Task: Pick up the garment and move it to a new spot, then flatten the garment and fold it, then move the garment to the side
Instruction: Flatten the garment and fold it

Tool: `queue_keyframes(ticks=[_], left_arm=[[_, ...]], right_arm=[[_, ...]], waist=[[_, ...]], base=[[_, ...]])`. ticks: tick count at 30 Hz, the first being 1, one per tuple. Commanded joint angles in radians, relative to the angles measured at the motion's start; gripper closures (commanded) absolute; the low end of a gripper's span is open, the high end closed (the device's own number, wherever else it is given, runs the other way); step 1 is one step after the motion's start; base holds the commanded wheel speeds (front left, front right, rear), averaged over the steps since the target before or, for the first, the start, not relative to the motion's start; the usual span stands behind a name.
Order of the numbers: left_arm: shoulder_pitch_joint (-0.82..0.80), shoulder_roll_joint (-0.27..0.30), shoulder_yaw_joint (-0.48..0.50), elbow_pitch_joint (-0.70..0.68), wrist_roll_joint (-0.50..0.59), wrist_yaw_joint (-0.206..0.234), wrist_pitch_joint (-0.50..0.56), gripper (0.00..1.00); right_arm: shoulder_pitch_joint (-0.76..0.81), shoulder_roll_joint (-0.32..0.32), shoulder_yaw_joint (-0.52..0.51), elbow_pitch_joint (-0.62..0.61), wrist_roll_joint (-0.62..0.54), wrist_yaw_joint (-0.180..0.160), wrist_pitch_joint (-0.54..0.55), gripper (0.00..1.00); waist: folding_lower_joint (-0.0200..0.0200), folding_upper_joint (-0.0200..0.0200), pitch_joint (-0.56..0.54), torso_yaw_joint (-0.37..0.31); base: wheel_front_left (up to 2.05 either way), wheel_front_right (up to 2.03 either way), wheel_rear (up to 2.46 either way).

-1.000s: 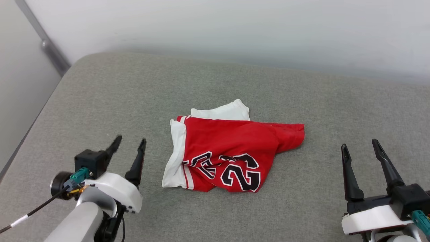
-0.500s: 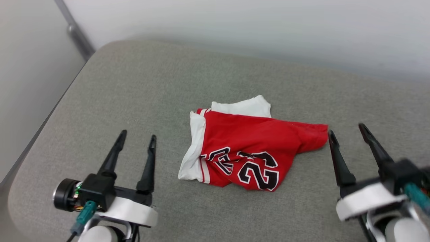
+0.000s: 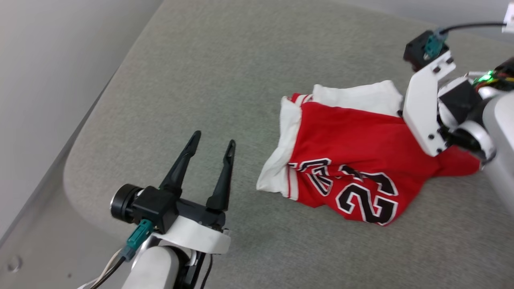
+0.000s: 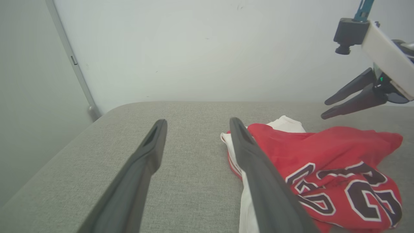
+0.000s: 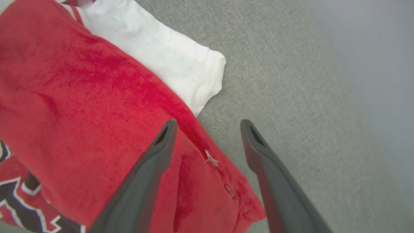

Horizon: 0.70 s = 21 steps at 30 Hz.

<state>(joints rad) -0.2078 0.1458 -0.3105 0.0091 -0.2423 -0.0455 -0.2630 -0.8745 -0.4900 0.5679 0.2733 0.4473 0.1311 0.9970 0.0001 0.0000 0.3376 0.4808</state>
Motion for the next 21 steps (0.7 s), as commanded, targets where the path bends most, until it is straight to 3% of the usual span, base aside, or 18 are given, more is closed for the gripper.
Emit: queue_keyframes(ticks=[1,4,15,16,17,18,21], left_arm=[[-0.015,-0.016,0.004,0.002,0.009,-0.011,-0.002,0.00],[-0.023,-0.042,0.006,0.005,0.021,-0.030,-0.003,0.00],[0.026,-0.081,0.068,-0.027,0.050,-0.038,-0.003,0.00],[0.030,-0.082,0.072,-0.028,0.053,-0.039,-0.003,0.00],[0.033,-0.083,0.075,-0.028,0.056,-0.041,-0.003,0.00],[0.035,-0.085,0.079,-0.028,0.056,-0.041,-0.003,0.00],[0.036,-0.090,0.082,-0.018,0.063,-0.043,-0.003,0.00]], right_arm=[[-0.041,-0.009,0.016,0.048,-0.003,-0.001,0.014,0.00],[-0.097,-0.011,0.038,0.145,-0.010,-0.001,0.019,0.00],[-0.176,0.029,0.153,0.409,0.006,-0.001,-0.007,0.00],[-0.174,0.025,0.173,0.428,0.008,-0.001,-0.001,0.14],[-0.173,0.019,0.194,0.443,0.013,-0.001,0.003,0.68],[-0.174,0.011,0.212,0.453,0.020,-0.001,0.001,1.00],[-0.178,-0.018,0.229,0.476,0.049,-0.001,-0.024,1.00]], waist=[[-0.0001,0.0000,0.052,0.061],[-0.0001,0.0000,0.075,0.098],[-0.0001,0.0000,0.130,0.107],[-0.0001,0.0000,0.132,0.107],[-0.0001,0.0000,0.132,0.107],[-0.0001,0.0000,0.131,0.107],[-0.0001,0.0000,0.117,0.105]], base=[[0.00,0.00,0.00],[0.00,0.00,0.00],[0.00,0.00,0.00],[0.00,0.00,0.00],[0.00,0.00,0.00],[0.00,0.00,0.00],[0.00,0.00,0.00]])
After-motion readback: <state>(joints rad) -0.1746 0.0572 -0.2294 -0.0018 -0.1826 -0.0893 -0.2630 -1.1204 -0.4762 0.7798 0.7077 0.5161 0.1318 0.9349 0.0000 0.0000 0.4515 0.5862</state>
